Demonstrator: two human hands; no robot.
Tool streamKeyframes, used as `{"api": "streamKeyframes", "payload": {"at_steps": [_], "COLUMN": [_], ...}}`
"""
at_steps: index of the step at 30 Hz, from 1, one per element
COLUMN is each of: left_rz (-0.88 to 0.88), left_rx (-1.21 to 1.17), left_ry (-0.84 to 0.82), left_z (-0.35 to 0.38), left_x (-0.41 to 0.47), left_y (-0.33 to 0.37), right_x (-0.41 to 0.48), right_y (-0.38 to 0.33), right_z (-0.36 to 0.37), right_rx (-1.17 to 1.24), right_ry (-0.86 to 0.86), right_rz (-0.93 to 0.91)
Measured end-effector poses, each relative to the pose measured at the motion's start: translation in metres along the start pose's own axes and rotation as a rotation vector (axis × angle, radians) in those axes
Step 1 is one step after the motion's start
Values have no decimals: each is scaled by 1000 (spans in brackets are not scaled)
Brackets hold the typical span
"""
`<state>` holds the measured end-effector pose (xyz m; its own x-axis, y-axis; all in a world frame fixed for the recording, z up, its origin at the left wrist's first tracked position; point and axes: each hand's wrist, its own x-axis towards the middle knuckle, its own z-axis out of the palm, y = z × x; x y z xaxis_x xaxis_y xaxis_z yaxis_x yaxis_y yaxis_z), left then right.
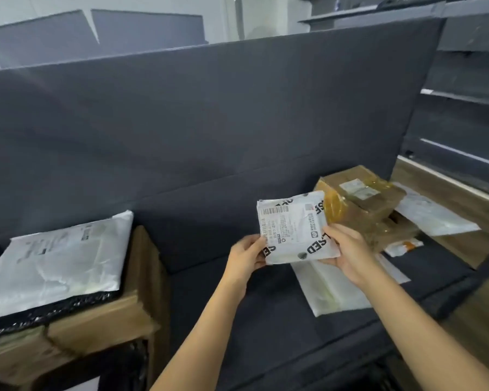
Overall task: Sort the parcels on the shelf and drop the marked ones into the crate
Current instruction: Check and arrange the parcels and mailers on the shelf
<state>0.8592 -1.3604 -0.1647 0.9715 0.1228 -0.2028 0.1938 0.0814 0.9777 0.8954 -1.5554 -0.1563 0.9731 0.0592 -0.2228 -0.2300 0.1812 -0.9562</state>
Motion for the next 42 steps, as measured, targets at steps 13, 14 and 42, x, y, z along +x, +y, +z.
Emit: {"api": "streamKeyframes", "payload": {"at_steps": [13, 14, 42], "left_rz": [-174, -169, -128], "left_rx": [-34, -17, 81], "left_ry": [-72, -72, 21], "left_z": [-129, -138, -165], "left_x": [-80, -82, -46], "left_y": [-12, -9, -35], "right_x": [-33, -33, -43], "right_y": [-1, -2, 113], "right_z": [94, 103, 162], "right_rx": [-476, -540, -55], "right_ry": [-375, -426, 5], "right_rz": [-111, -100, -6]}}
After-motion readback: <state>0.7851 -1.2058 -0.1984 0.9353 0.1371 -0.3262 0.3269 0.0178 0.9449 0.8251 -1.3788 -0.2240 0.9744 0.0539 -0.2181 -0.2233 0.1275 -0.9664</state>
